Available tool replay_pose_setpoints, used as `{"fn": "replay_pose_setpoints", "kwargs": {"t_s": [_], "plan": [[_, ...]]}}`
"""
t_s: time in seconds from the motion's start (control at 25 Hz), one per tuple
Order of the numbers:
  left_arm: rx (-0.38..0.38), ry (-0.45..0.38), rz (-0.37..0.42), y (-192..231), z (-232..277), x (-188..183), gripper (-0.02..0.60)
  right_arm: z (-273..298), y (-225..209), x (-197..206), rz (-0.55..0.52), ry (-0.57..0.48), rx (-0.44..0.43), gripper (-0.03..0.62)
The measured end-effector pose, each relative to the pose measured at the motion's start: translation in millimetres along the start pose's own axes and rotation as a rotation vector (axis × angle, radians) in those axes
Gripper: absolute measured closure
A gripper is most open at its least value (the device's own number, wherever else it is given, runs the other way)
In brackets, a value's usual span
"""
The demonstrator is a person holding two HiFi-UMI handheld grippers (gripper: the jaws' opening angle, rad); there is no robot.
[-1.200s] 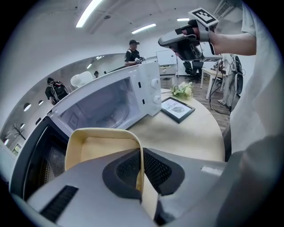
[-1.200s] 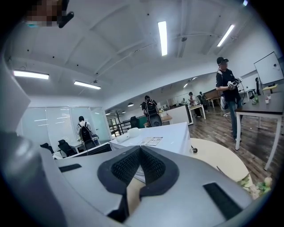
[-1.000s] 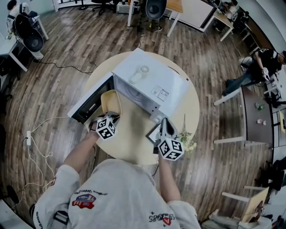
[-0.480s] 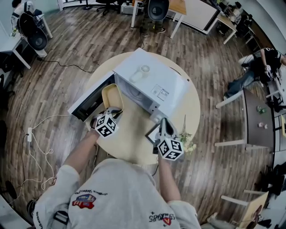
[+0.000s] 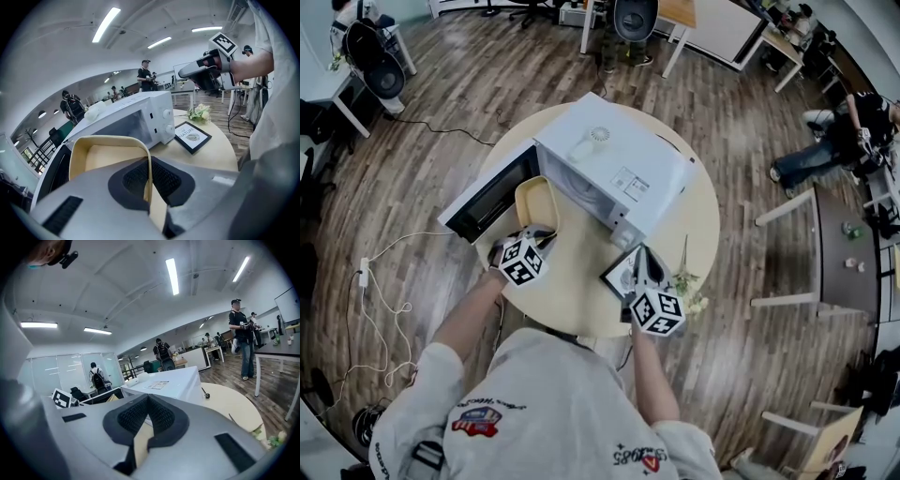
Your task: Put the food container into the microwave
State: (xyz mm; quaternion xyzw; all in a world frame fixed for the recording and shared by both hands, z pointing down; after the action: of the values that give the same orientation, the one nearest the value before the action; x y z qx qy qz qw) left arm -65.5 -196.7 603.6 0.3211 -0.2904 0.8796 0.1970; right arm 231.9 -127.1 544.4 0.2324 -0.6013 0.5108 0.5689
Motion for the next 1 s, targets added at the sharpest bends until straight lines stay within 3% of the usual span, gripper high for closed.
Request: {"fn": "replay_pose_setpoints", "kwargs": {"t_s": [0.32, 1.0], "plan": [[0.054, 0.024, 0.055, -17, 9, -3, 0.575, -14, -10, 8, 0.016, 0.018, 0.019, 0.589], [0.203, -0.015, 0.177, 27, 72, -10, 0.575, 20, -7, 4, 0.035, -0.023, 0.16, 0.589]]}}
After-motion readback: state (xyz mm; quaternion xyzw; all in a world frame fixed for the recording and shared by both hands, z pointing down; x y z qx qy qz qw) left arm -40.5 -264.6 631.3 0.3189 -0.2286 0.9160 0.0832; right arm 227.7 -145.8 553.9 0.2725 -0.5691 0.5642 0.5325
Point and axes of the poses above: the fingertips, and each gripper's own axes: z forward along the fingers, y to its left, x out of its underside, the point moved 10 cm from there along -z, backward along the fingers, and after that the axes turned 10 degrees about -x, right-handed, at the moved point
